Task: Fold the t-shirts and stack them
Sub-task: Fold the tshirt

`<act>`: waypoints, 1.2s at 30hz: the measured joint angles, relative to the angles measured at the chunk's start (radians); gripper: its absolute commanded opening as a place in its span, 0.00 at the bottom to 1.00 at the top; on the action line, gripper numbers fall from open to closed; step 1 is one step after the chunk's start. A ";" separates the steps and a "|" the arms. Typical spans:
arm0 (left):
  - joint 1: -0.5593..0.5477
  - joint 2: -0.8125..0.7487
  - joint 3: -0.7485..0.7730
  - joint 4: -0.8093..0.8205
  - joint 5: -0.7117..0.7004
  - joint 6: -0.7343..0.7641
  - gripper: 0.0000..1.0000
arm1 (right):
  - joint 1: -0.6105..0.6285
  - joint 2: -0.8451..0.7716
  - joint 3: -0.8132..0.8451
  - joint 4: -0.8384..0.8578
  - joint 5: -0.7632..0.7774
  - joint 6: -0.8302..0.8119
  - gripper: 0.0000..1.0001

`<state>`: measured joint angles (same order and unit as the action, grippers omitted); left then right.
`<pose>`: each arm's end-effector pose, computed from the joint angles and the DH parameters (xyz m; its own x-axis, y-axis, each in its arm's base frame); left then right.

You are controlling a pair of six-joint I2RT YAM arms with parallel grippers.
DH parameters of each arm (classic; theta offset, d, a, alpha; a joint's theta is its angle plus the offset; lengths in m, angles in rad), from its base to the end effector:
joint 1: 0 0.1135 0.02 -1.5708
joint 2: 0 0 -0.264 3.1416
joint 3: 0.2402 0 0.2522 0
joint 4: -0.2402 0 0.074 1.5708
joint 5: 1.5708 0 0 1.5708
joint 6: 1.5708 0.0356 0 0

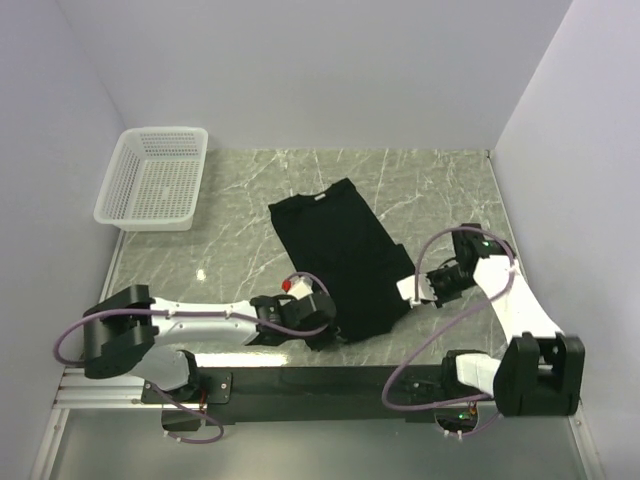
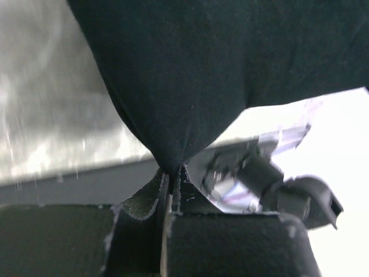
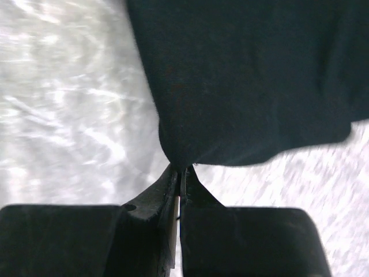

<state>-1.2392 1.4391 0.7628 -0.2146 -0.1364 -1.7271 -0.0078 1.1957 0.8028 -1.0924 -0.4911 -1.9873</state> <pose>0.0966 -0.2657 0.1837 -0.8584 -0.5129 -0.0066 -0.3916 0.6635 -0.6375 0.1817 0.0154 0.2158 0.4336 -0.8098 -0.3952 -0.8976 -0.3497 -0.2682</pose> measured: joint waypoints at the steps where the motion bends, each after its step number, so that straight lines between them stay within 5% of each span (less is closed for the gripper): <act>1: -0.020 -0.016 0.000 -0.014 0.000 -0.010 0.01 | -0.018 -0.032 -0.003 -0.027 -0.002 0.000 0.00; 12: -0.022 -0.238 0.009 -0.135 -0.057 -0.066 0.01 | -0.139 0.048 0.217 -0.201 -0.086 0.010 0.00; 21: 0.221 -0.320 -0.009 -0.084 -0.063 0.023 0.01 | -0.082 0.283 0.513 -0.230 -0.202 0.113 0.00; 36: 0.565 -0.152 0.162 -0.050 0.084 0.319 0.00 | -0.001 0.641 0.962 -0.150 -0.261 0.385 0.00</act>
<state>-0.6743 1.2869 0.9245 -0.2649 -0.0525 -1.4082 -0.0086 1.8366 1.7645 -1.2423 -0.7525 -1.6024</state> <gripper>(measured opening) 0.029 0.020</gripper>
